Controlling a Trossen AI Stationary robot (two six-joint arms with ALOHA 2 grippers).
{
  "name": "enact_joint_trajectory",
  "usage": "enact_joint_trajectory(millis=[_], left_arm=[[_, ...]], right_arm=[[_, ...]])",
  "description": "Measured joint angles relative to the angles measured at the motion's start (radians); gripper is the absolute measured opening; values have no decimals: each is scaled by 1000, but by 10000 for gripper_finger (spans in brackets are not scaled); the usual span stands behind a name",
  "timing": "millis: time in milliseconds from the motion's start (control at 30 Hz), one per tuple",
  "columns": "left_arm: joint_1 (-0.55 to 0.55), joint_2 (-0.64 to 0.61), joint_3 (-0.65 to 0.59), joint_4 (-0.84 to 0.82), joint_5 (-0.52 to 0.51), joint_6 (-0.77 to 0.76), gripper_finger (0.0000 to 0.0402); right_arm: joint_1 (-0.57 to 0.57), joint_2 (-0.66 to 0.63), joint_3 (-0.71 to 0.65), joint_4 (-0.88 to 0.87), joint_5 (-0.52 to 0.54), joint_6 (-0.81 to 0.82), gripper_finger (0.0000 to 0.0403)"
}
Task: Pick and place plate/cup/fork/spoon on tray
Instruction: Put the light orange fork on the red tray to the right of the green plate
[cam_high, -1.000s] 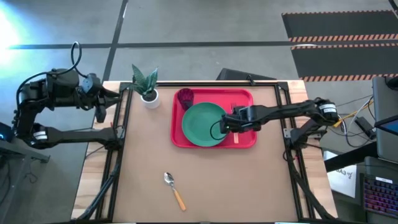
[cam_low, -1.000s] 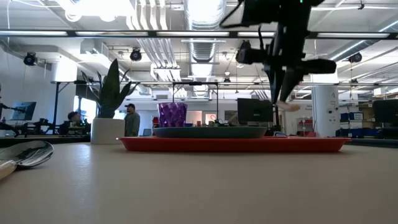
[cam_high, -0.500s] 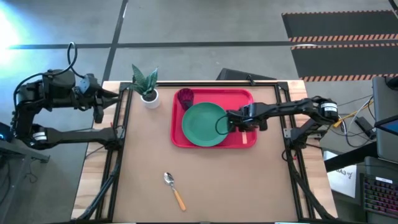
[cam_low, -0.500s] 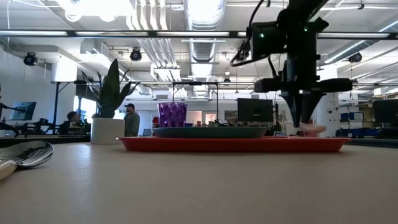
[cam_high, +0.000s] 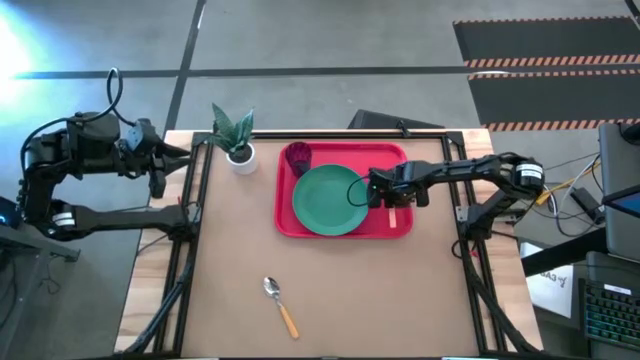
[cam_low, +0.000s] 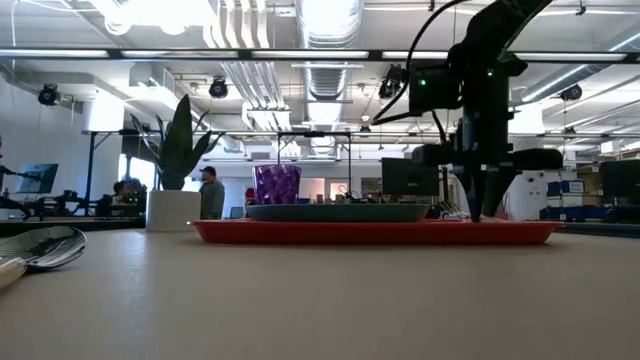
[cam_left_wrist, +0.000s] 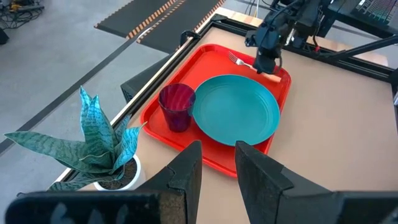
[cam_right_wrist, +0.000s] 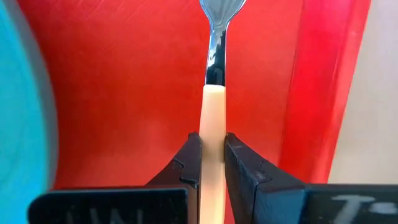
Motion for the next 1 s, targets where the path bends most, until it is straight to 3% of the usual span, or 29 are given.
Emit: enact_joint_trajectory(millis=[833, 1000], left_arm=[[0, 0, 0, -3, 0, 1, 80], [0, 0, 0, -2, 0, 1, 80]], right_arm=[[-36, -2, -82, 89, -46, -40, 30], [-34, 0, -78, 91, -42, -57, 74]])
